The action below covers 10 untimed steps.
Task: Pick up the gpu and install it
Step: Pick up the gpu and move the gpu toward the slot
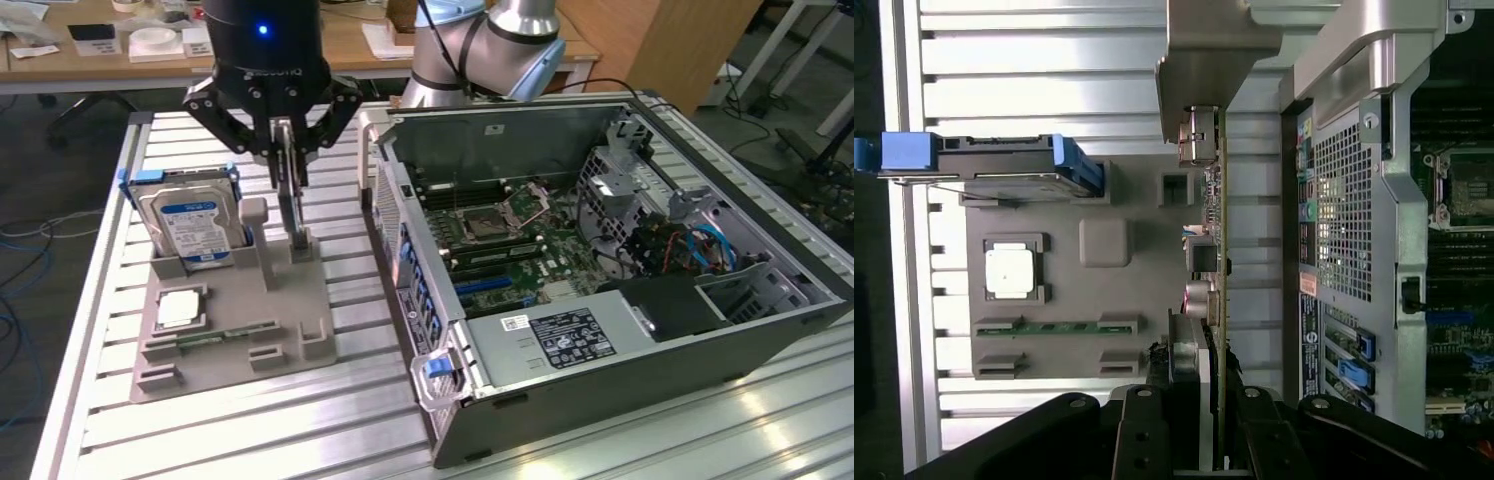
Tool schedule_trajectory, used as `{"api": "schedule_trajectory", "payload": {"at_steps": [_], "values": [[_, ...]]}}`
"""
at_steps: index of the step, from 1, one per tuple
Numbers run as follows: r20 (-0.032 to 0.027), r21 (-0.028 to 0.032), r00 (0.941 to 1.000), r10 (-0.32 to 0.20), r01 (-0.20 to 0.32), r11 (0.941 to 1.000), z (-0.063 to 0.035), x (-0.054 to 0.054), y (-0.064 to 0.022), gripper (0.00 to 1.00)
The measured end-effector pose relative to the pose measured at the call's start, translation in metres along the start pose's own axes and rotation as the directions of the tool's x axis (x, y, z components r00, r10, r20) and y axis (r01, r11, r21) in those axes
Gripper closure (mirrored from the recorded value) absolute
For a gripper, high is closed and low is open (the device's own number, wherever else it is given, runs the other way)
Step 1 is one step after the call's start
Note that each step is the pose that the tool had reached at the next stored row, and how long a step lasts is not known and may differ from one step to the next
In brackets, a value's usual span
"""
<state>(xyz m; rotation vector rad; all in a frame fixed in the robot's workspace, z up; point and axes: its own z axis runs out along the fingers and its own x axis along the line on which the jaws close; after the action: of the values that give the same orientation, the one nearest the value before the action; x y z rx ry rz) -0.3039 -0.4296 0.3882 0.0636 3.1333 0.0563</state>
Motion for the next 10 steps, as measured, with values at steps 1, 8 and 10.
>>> {"api": "schedule_trajectory", "payload": {"at_steps": [1,8,10], "values": [[0.0001,-0.0001,1.0,0.0,0.0,1.0,-0.0006,0.0,0.0,0.72],[0.0,0.0,1.0,0.0,0.0,1.0,-0.0066,-0.0001,0.0002,0.72],[0.0,0.0,1.0,0.0,0.0,1.0,-0.0086,-0.0001,0.0003,0.72]]}}
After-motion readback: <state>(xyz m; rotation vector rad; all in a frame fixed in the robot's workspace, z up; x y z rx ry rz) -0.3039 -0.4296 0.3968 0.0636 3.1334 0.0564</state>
